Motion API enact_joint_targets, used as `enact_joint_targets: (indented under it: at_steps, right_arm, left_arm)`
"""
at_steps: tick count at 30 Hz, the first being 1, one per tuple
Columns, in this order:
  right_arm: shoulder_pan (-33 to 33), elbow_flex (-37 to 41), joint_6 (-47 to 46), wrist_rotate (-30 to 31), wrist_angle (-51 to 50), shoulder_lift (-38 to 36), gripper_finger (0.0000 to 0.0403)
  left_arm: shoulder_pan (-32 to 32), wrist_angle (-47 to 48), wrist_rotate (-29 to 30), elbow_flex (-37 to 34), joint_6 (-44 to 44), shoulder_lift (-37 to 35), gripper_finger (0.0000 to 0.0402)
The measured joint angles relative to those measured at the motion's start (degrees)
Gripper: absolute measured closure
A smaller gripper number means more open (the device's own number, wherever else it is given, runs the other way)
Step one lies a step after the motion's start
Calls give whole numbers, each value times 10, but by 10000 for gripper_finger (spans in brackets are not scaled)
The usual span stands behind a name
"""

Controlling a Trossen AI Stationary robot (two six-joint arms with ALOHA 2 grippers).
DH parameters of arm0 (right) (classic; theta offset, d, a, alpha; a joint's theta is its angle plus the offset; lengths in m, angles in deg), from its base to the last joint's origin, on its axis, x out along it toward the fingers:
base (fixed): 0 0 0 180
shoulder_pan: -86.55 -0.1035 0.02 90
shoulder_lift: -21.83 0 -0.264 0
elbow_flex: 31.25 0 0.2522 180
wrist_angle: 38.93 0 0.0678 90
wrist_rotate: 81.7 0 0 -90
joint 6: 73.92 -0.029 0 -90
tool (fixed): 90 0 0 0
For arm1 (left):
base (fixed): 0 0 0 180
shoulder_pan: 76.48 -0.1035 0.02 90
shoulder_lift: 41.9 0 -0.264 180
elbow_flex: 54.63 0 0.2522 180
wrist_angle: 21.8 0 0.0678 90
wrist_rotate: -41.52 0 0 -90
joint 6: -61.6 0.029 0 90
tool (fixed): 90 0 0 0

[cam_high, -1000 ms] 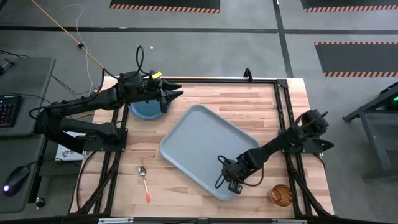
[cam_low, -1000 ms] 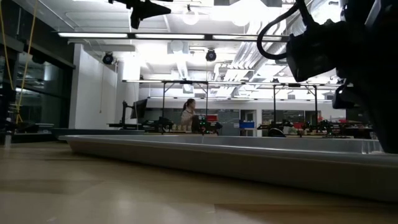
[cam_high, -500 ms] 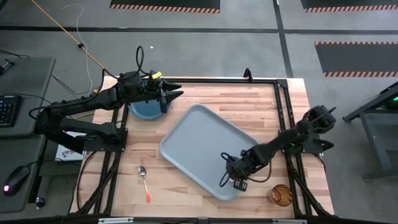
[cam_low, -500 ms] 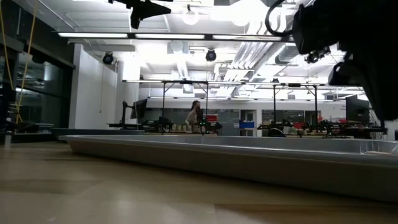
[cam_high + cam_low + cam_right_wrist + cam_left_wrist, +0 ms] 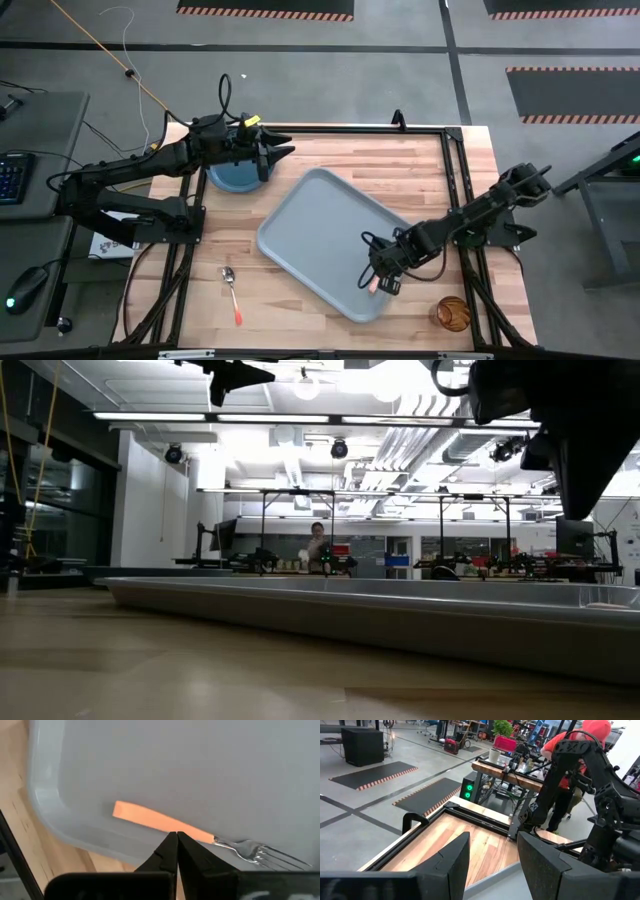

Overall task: Pick and place plate/cup/fork/spoon on tray
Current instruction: Put the orange spoon on the gray serving tray to the left of the light orange fork

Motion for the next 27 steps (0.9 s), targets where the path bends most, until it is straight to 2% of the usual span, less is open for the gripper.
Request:
enact_joint_targets:
  at_steps: [16, 27]
  right_arm:
    - [1, 0, -4, 1, -27, 0, 403]
    - [1, 0, -9, 49, -52, 0, 403]
  left_arm:
    - [0, 0, 0, 0, 0, 0, 245]
    - [0, 0, 0, 0, -29, 0, 245]
